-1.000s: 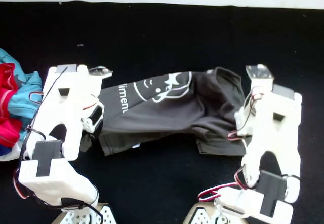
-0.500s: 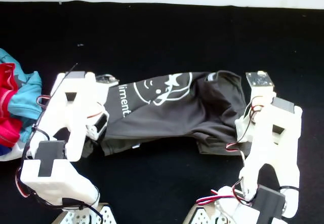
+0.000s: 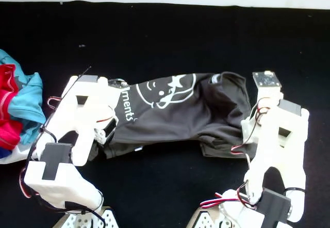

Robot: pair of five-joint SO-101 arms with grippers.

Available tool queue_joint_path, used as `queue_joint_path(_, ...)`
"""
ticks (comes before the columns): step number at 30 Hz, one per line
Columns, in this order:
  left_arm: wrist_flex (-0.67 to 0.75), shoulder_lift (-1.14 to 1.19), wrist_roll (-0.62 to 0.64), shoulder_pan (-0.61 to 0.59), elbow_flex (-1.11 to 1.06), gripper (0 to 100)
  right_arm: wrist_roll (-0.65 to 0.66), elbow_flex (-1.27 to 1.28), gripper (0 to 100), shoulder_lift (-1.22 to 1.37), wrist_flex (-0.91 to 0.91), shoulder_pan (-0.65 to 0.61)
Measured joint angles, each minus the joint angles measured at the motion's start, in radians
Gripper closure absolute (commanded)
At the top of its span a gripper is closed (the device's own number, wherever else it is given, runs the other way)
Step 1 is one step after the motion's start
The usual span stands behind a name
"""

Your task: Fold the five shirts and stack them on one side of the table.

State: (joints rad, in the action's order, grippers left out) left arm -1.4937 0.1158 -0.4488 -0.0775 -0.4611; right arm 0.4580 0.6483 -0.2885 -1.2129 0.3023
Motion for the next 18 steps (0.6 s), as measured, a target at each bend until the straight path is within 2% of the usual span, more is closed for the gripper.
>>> queue_joint_path(4,-0.095,0.000,-0.040,-0.038,0.094,79,0.025,-0.012,81.3,0.000,-0.060,0.000)
queue_joint_path(9,-0.209,0.000,-0.078,-0.152,0.331,79,0.025,-0.149,81.4,0.000,-0.170,0.000)
queue_joint_path(13,-0.242,0.000,-0.089,-0.206,0.528,79,0.000,-0.328,81.5,0.000,-0.255,0.000)
queue_joint_path(15,-0.244,0.000,-0.089,-0.218,0.586,83,-0.049,-0.417,83.7,0.000,-0.258,-0.005)
queue_joint_path(18,-0.221,0.009,-0.072,-0.198,0.598,100,-0.120,-0.474,96.6,0.005,-0.238,-0.083)
